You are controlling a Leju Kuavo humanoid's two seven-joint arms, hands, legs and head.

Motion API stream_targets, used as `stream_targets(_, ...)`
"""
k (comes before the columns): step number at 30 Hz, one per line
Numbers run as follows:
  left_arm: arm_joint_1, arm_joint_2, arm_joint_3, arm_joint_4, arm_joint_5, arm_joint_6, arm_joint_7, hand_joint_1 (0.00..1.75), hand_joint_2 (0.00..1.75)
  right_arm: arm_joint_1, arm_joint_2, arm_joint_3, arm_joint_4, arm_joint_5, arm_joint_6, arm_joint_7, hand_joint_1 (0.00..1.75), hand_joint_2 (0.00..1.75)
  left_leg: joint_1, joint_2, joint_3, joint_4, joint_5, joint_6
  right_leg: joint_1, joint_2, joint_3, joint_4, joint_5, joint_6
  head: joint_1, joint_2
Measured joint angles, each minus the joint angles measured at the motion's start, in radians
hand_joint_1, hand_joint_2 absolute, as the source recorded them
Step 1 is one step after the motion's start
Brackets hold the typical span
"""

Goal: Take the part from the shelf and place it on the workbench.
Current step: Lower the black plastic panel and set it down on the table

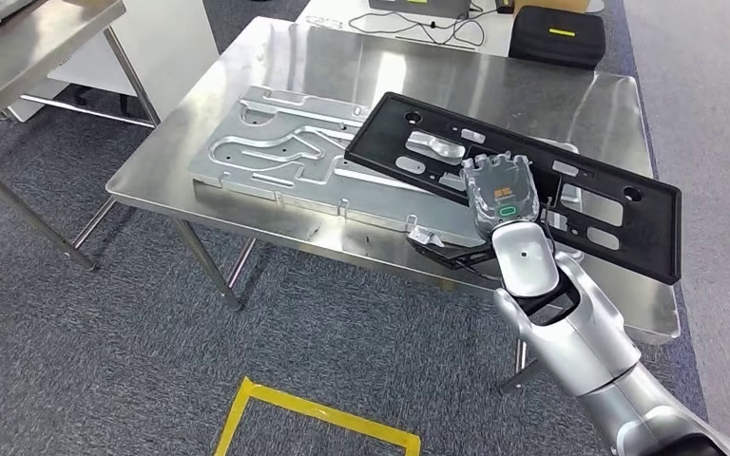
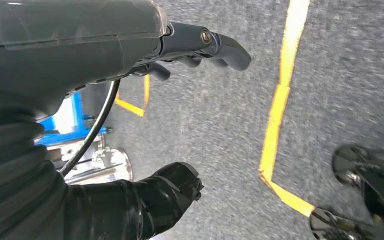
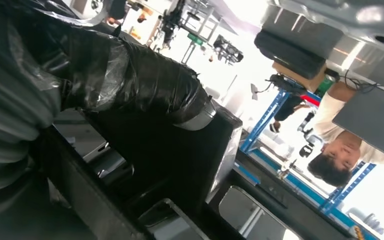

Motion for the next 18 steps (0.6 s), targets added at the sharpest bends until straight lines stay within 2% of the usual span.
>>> stream_targets(1, 0.0, 0.0, 0.0, 0.0, 0.0, 0.0, 0.0, 0.0, 1.75, 0.0, 0.0, 0.0, 0.0, 0.0, 0.0, 0.0, 1.75, 1.75, 0.001, 0.0, 0.008, -0.004, -0.002, 0.005, 0.0, -0.001, -0.009, 0.022, 0.002, 0.004, 0.0, 0.0)
stream_targets(3, -0.001, 0.0, 0.0, 0.0, 0.0, 0.0, 0.0, 0.0, 1.75, -0.002, 0.0, 0.0, 0.0, 0.0, 0.0, 0.0, 1.75, 1.75, 0.002, 0.001, 0.026, -0.011, -0.01, 0.016, -0.001, -0.005, -0.067, 0.116, -0.013, 0.009, 0.001, 0.0)
stream_targets(5, -0.003, 0.0, 0.0, 0.0, 0.0, 0.0, 0.0, 0.0, 1.75, -0.001, 0.0, 0.0, 0.002, 0.0, 0.0, 0.0, 1.75, 1.75, -0.001, -0.001, 0.039, -0.011, -0.022, 0.024, 0.001, -0.007, -0.149, 0.235, -0.06, 0.012, 0.001, 0.0)
stream_targets(6, -0.003, 0.0, 0.0, 0.0, 0.0, 0.0, 0.0, 0.0, 1.75, 0.001, -0.001, 0.001, 0.003, 0.0, 0.0, 0.0, 1.75, 1.75, -0.004, -0.002, 0.047, -0.011, -0.029, 0.026, 0.002, -0.007, -0.181, 0.268, -0.079, 0.011, 0.001, 0.0)
stream_targets(7, -0.003, 0.0, 0.0, 0.0, 0.0, 0.0, 0.0, 0.0, 1.75, 0.003, -0.001, 0.002, 0.005, 0.0, 0.0, 0.0, 1.75, 1.75, -0.007, -0.004, 0.056, -0.011, -0.037, 0.027, 0.003, -0.007, -0.2, 0.273, -0.083, 0.009, 0.001, 0.0)
stream_targets(8, -0.002, 0.0, 0.0, 0.0, 0.0, 0.0, 0.0, 0.0, 1.75, 0.005, -0.001, 0.003, 0.006, 0.0, 0.0, 0.0, 1.75, 1.75, -0.01, -0.006, 0.068, -0.011, -0.046, 0.027, 0.005, -0.007, -0.201, 0.246, -0.065, 0.004, 0.001, 0.0)
stream_targets(9, -0.002, 0.0, 0.0, 0.0, 0.0, 0.0, 0.0, 0.0, 1.75, 0.006, -0.001, 0.004, 0.007, 0.0, 0.0, 0.0, 1.75, 1.75, -0.013, -0.007, 0.081, -0.012, -0.055, 0.027, 0.009, -0.007, -0.188, 0.191, -0.025, -0.004, 0.001, 0.0)
stream_targets(10, -0.001, -0.001, 0.0, 0.0, 0.0, 0.0, 0.0, 0.0, 1.75, 0.007, 0.0, 0.004, 0.008, 0.0, 0.0, 0.0, 1.75, 1.75, -0.015, -0.007, 0.091, -0.012, -0.064, 0.027, 0.016, -0.008, -0.169, 0.12, 0.03, -0.016, 0.001, 0.0)
stream_targets(11, 0.0, -0.003, 0.0, 0.001, 0.0, 0.0, 0.0, 0.0, 1.75, 0.007, 0.0, 0.004, 0.008, 0.0, 0.0, 0.0, 1.75, 1.75, -0.017, -0.007, 0.101, -0.012, -0.072, 0.026, 0.023, -0.01, -0.153, 0.063, 0.072, -0.028, 0.001, 0.0)
stream_targets(12, -0.001, -0.005, 0.0, 0.002, 0.0, -0.001, 0.0, 0.0, 1.75, 0.007, 0.0, 0.005, 0.009, 0.0, 0.0, 0.0, 1.75, 1.75, -0.017, -0.007, 0.106, -0.014, -0.079, 0.022, 0.03, -0.01, -0.141, 0.021, 0.099, -0.038, 0.001, 0.0)
stream_targets(13, -0.003, -0.006, 0.0, 0.003, 0.001, -0.001, 0.0, 0.0, 1.75, 0.007, 0.0, 0.005, 0.009, 0.0, 0.0, 0.0, 1.75, 1.75, -0.017, -0.006, 0.111, -0.015, -0.083, 0.018, 0.036, -0.011, -0.134, -0.003, 0.113, -0.046, 0.001, 0.0)
stream_targets(14, -0.004, -0.007, 0.0, 0.004, 0.001, -0.001, 0.0, 0.0, 1.75, 0.007, 0.0, 0.005, 0.009, 0.0, 0.0, 0.0, 1.75, 1.75, -0.017, -0.006, 0.116, -0.015, -0.083, 0.012, 0.038, -0.011, -0.13, -0.008, 0.108, -0.05, 0.001, 0.0)
stream_targets(16, -0.006, -0.004, 0.0, 0.004, 0.001, 0.0, 0.0, 0.0, 1.75, 0.008, 0.003, 0.005, 0.009, 0.0, 0.0, -0.002, 1.75, 1.75, -0.018, -0.005, 0.118, -0.002, -0.084, 0.002, 0.03, -0.01, -0.107, -0.027, 0.111, -0.057, 0.002, 0.0)
stream_targets(17, -0.007, -0.003, 0.0, 0.004, 0.001, 0.0, 0.0, 0.0, 1.75, 0.008, 0.005, 0.005, 0.01, 0.0, -0.001, -0.004, 1.75, 1.75, -0.018, -0.005, 0.106, 0.026, -0.086, -0.003, 0.025, -0.01, -0.094, -0.034, 0.108, -0.061, 0.001, 0.0)
stream_targets(18, -0.007, -0.001, 0.0, 0.004, 0.001, 0.0, 0.0, 0.0, 1.75, 0.008, 0.008, 0.005, 0.01, 0.0, -0.001, -0.005, 1.75, 1.75, -0.016, -0.005, 0.081, 0.071, -0.096, -0.008, 0.02, -0.01, -0.081, -0.039, 0.104, -0.064, 0.0, 0.0)
